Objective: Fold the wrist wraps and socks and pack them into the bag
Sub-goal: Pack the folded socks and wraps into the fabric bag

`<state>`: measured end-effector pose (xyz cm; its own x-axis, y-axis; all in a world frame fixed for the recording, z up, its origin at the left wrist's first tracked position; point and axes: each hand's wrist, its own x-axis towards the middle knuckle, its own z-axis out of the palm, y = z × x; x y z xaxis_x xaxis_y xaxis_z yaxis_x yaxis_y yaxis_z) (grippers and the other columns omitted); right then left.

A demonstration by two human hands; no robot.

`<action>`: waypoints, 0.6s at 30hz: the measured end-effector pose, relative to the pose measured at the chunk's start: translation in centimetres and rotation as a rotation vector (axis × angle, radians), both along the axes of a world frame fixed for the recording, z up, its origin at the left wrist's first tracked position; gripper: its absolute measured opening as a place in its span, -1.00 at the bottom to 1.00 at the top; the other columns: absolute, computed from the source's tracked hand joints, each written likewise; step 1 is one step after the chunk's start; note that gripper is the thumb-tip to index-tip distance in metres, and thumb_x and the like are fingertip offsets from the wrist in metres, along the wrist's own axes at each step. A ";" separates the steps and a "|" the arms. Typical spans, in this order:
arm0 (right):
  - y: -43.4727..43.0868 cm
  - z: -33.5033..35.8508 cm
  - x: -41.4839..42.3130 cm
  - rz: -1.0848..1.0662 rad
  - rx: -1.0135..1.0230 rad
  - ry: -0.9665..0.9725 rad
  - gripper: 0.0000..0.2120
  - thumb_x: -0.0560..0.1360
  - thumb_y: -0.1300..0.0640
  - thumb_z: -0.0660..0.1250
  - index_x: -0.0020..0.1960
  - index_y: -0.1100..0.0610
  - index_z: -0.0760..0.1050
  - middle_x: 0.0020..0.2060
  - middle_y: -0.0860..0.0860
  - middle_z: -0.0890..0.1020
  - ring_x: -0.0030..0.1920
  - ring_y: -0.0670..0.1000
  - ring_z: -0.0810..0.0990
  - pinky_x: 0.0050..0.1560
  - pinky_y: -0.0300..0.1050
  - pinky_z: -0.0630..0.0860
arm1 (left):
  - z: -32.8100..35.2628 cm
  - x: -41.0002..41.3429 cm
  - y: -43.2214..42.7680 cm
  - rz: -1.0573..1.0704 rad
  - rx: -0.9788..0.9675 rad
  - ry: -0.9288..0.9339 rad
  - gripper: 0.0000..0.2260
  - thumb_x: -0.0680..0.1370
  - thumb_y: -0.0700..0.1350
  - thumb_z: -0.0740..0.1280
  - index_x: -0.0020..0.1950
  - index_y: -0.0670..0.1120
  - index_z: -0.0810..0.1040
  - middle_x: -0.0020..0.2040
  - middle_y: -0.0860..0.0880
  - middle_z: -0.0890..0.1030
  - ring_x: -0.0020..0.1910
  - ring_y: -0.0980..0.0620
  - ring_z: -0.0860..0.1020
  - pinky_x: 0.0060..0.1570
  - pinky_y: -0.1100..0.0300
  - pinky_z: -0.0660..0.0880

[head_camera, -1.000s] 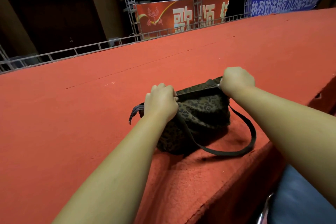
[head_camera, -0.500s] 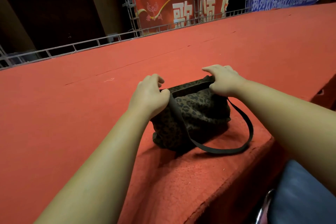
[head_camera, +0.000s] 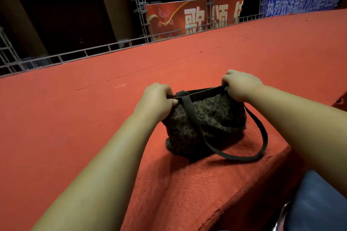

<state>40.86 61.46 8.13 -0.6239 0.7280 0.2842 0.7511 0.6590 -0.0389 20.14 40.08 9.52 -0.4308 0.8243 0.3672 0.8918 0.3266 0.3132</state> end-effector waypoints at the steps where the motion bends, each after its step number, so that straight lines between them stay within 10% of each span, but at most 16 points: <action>1: -0.4 0.4 0.2 -0.013 -0.015 0.025 -0.79 0.65 0.14 0.28 0.22 0.01 0.60 0.20 0.07 0.56 0.15 0.23 0.60 0.01 0.05 0.55 | 0.2 0.2 -0.2 -0.017 0.037 0.010 -0.87 0.57 0.01 0.52 0.05 -0.01 0.71 0.06 -0.05 0.59 0.11 -0.11 0.54 -0.02 0.08 0.44; 5: -0.9 2.1 2.3 -0.106 -0.108 0.329 -0.83 0.65 0.19 0.25 0.13 0.06 0.61 -0.17 0.07 0.70 -0.28 0.06 0.74 -0.10 0.02 0.69 | 1.7 1.5 -0.8 -0.094 0.205 -0.012 -0.90 0.55 -0.03 0.54 -0.08 0.01 0.67 -0.07 0.04 0.52 0.02 -0.06 0.51 -0.05 0.08 0.39; 10: -1.4 4.7 5.6 -0.168 -0.014 0.474 -0.78 0.64 0.18 0.28 0.21 0.16 0.63 -0.03 0.18 0.73 0.16 0.17 0.68 0.13 0.04 0.60 | 4.3 5.3 -1.0 -0.158 0.323 -0.009 -0.89 0.55 -0.01 0.54 -0.09 -0.01 0.68 -0.10 0.07 0.53 -0.01 -0.02 0.52 -0.06 0.12 0.37; 18: -2.8 5.6 14.5 -0.286 0.094 0.500 -0.76 0.64 0.20 0.33 0.25 0.27 0.65 0.21 0.32 0.65 0.29 0.33 0.57 0.29 0.08 0.49 | 4.8 13.8 -1.1 -0.328 0.266 -0.125 -0.88 0.51 0.03 0.58 -0.07 0.00 0.77 -0.13 0.09 0.68 -0.08 0.07 0.61 -0.18 0.23 0.44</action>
<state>55.37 58.66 13.71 -0.1792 0.8054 0.5649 0.8051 0.4501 -0.3862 33.99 39.01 14.35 -0.2165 0.8090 0.5465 0.8847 -0.0742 0.4603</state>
